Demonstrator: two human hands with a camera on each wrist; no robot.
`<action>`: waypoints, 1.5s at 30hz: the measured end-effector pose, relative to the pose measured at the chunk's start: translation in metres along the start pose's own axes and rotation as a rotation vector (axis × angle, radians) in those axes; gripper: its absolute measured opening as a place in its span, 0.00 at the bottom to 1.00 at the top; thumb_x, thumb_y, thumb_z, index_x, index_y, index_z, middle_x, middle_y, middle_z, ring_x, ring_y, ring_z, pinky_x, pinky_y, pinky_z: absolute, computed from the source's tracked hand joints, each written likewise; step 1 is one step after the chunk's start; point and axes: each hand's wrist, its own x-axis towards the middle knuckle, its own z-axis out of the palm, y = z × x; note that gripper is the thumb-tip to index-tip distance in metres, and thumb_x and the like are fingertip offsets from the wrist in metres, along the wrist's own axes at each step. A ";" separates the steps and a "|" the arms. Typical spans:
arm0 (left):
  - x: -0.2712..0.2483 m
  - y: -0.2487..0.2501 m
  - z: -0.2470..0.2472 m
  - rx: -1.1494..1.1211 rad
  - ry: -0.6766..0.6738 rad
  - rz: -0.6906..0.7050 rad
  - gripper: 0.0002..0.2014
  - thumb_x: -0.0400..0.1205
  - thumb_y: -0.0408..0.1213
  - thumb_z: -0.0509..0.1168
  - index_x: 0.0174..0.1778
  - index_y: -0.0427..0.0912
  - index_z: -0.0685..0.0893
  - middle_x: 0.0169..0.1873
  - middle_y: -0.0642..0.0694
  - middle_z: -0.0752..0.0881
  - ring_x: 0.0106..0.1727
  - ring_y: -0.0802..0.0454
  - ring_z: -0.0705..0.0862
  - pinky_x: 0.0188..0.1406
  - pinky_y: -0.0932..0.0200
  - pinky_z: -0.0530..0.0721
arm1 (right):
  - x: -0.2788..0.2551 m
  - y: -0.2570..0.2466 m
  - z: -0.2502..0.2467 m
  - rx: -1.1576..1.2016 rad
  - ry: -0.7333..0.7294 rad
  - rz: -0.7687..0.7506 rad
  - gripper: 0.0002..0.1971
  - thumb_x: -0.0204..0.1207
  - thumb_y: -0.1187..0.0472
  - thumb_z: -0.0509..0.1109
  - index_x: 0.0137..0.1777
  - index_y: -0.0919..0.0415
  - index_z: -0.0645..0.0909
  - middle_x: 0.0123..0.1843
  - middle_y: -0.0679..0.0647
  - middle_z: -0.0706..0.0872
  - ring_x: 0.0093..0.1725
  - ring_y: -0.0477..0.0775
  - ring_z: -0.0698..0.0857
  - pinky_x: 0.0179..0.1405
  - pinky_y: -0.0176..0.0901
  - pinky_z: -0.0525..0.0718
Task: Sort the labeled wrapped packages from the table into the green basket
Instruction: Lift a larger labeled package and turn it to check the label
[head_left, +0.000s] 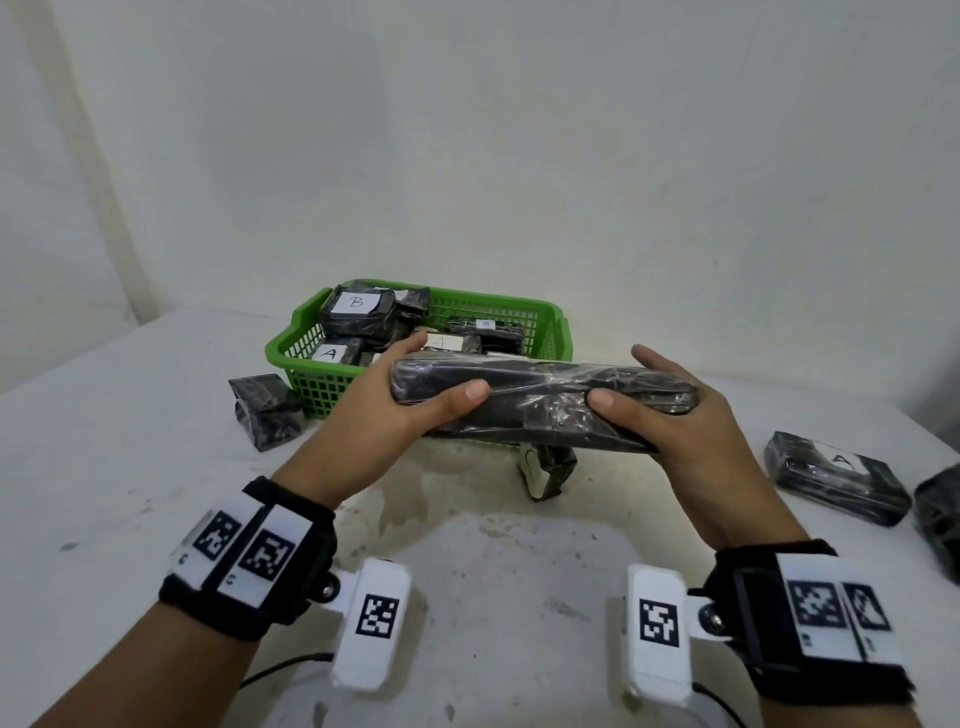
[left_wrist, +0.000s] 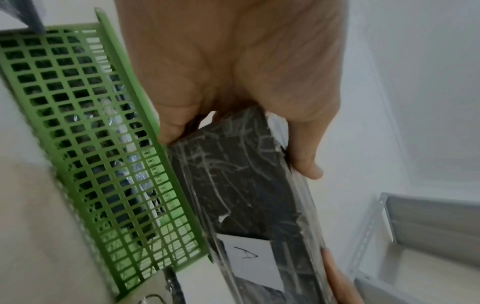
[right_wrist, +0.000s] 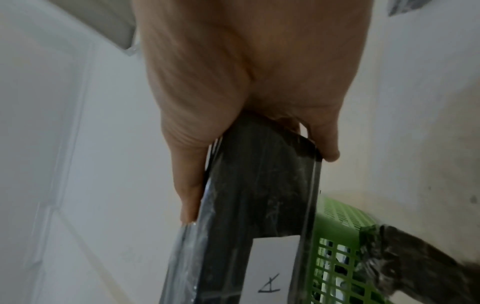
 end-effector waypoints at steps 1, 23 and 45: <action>0.000 0.000 0.000 -0.015 0.011 -0.011 0.55 0.59 0.69 0.79 0.83 0.55 0.73 0.63 0.59 0.90 0.62 0.63 0.90 0.70 0.55 0.84 | 0.000 0.000 0.000 -0.009 -0.009 0.002 0.62 0.46 0.42 0.89 0.85 0.55 0.73 0.60 0.45 0.95 0.63 0.46 0.93 0.76 0.50 0.82; -0.001 0.006 -0.003 0.050 0.051 0.027 0.58 0.59 0.56 0.86 0.85 0.42 0.72 0.54 0.83 0.85 0.62 0.81 0.83 0.69 0.66 0.83 | -0.009 -0.001 -0.011 -0.096 -0.153 -0.008 0.62 0.49 0.50 0.94 0.87 0.44 0.69 0.68 0.42 0.91 0.65 0.40 0.90 0.71 0.40 0.83; -0.012 0.022 0.002 -0.126 -0.162 0.229 0.58 0.68 0.25 0.80 0.91 0.50 0.54 0.83 0.67 0.70 0.79 0.70 0.75 0.69 0.70 0.81 | -0.010 -0.017 -0.005 0.317 -0.116 0.316 0.22 0.71 0.48 0.77 0.60 0.60 0.92 0.57 0.61 0.96 0.56 0.62 0.95 0.67 0.59 0.87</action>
